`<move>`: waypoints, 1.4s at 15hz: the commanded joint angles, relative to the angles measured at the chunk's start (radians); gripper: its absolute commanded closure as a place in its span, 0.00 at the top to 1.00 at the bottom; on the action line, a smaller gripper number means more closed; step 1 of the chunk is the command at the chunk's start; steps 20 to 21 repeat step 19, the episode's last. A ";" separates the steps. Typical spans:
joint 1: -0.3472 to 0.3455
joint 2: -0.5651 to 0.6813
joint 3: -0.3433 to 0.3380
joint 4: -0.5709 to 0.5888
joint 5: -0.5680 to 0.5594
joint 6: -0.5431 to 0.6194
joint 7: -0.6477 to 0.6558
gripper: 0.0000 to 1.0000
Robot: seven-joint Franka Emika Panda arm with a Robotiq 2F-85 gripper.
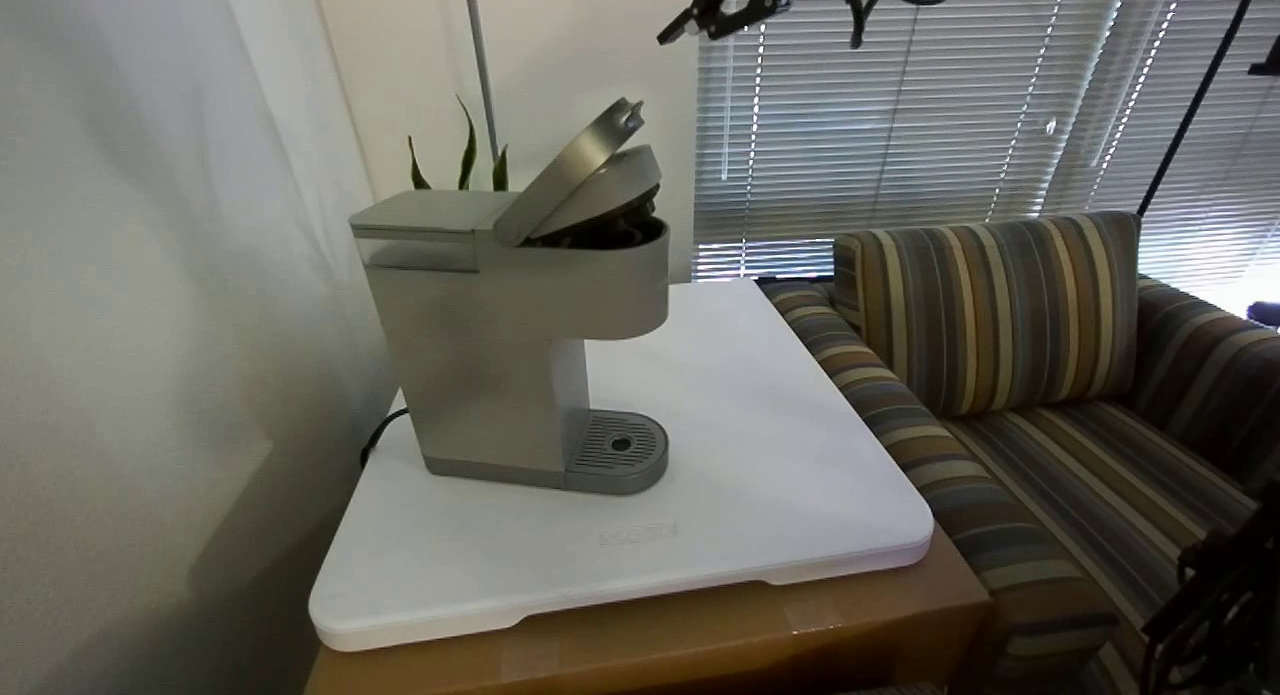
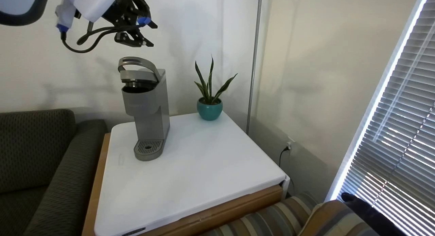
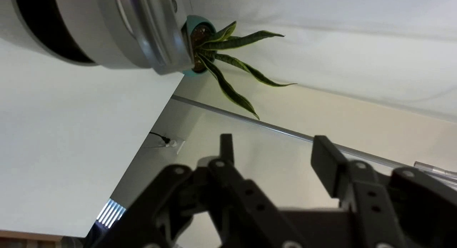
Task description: Close then reopen the lid of the machine
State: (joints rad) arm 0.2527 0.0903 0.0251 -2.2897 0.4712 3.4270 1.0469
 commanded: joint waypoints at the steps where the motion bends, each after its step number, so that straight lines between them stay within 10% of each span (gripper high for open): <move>1: 0.078 -0.082 -0.115 -0.058 0.162 -0.092 -0.215 0.90; 9: 0.106 -0.086 -0.181 -0.094 0.250 -0.117 -0.372 1.00; 10: -0.001 -0.090 -0.070 -0.100 0.217 -0.127 -0.336 1.00; 21: -0.040 -0.062 -0.024 -0.079 0.216 -0.098 -0.334 1.00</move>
